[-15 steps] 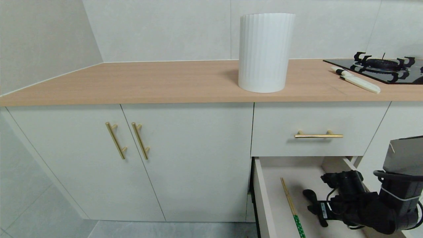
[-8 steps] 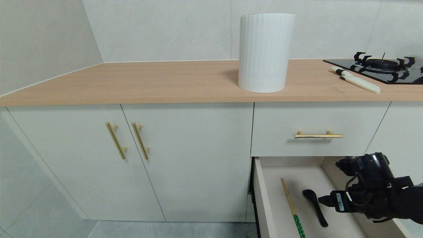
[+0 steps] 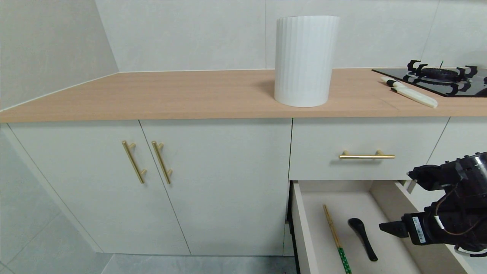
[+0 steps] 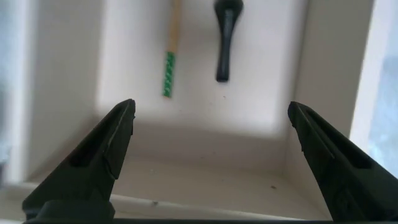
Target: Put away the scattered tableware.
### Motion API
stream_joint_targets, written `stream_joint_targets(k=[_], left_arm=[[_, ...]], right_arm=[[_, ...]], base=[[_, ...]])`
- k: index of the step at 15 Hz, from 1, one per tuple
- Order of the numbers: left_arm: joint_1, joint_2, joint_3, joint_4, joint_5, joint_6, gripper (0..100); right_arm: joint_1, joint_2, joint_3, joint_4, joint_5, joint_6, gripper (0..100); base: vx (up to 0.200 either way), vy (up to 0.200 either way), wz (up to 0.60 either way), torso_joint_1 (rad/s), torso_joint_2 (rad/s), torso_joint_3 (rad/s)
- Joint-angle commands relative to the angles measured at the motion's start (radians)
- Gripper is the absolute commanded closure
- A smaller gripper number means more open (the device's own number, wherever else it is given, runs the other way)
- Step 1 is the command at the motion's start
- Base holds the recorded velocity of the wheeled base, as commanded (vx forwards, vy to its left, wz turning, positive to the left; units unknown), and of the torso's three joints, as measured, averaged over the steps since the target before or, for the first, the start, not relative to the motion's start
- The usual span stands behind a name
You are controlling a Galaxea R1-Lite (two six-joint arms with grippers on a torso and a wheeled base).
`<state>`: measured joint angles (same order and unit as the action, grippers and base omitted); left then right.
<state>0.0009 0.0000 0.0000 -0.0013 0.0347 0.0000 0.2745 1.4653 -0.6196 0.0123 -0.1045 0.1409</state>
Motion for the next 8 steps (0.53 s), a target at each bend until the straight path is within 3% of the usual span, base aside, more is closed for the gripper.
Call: stream_joint_targets(k=[1, 7, 8], left_arm=[[0.001, 0.002, 0.000, 0.000, 0.001, 0.000, 0], [0.001, 0.002, 0.000, 0.000, -0.001, 0.008, 0], [0.001, 0.002, 0.000, 0.000, -0.001, 0.011, 0]], right_arm=[[0.009, -0.059, -0.006, 0.003, 0.000, 0.000, 0], [0.037, -0.071, 0.000, 0.003, 0.000, 0.000, 0], [0.037, -0.071, 0.000, 0.003, 0.000, 0.000, 0]], base=[[0.000, 0.000, 0.00, 0.000, 0.00, 0.000], [0.000, 0.000, 0.00, 0.000, 0.00, 0.000], [-0.200, 0.000, 0.00, -0.002, 0.00, 0.007]])
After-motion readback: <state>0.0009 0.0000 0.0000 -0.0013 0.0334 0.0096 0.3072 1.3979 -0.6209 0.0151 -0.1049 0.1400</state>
